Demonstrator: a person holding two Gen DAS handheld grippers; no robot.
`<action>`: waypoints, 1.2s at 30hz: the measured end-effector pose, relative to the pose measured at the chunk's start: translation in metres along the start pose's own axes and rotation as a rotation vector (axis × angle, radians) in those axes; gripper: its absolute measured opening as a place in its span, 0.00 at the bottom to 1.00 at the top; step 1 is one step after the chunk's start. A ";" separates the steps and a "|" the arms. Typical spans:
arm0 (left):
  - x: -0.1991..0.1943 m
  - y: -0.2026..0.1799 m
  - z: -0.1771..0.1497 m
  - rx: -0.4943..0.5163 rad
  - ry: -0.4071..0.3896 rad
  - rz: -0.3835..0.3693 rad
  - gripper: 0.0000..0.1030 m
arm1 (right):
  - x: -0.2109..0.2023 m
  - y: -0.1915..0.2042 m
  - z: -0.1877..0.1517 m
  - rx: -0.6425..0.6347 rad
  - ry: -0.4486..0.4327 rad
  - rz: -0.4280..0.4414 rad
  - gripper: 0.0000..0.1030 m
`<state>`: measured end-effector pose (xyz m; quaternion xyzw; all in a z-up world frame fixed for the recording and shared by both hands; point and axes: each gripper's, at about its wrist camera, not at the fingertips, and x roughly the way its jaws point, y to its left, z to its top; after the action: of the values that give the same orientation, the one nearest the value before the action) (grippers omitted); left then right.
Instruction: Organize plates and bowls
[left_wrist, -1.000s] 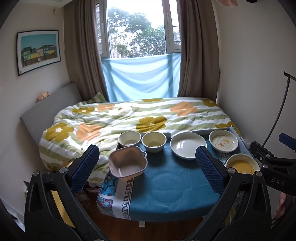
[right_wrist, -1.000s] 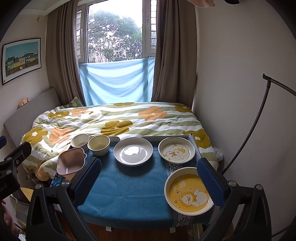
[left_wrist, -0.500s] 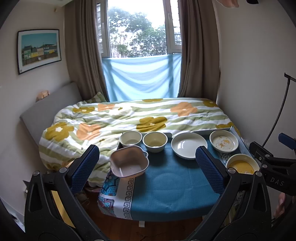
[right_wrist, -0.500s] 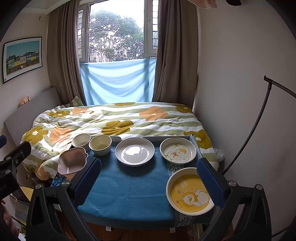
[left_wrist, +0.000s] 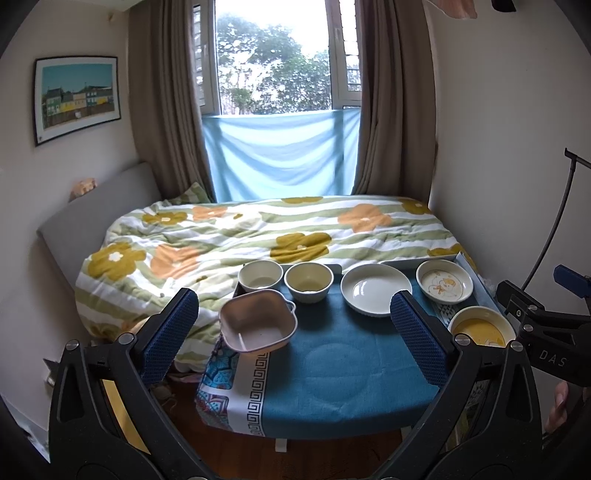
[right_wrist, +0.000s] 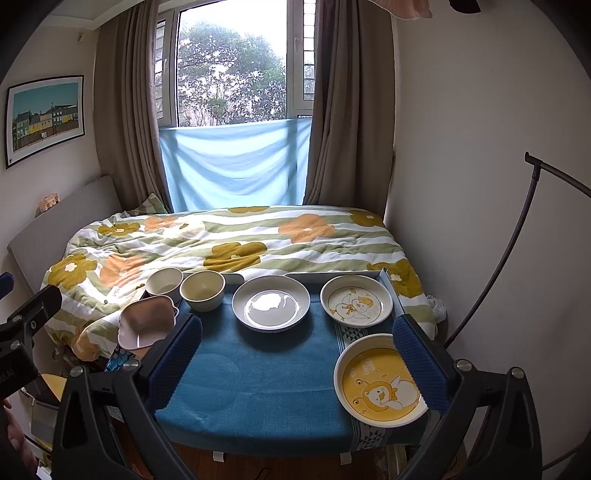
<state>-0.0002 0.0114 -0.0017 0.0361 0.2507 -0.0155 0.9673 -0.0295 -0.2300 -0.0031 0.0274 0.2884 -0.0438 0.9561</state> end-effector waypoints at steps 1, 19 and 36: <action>0.001 0.001 0.000 0.000 0.003 -0.001 1.00 | -0.001 0.002 0.000 0.003 0.003 -0.003 1.00; 0.088 -0.061 -0.005 0.124 0.164 -0.306 1.00 | 0.036 -0.092 -0.044 0.282 0.192 -0.126 1.00; 0.285 -0.271 -0.074 0.341 0.648 -0.671 0.85 | 0.155 -0.249 -0.144 0.650 0.450 -0.039 0.66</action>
<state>0.1997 -0.2565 -0.2219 0.1140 0.5303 -0.3547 0.7615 -0.0047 -0.4766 -0.2152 0.3320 0.4624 -0.1439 0.8095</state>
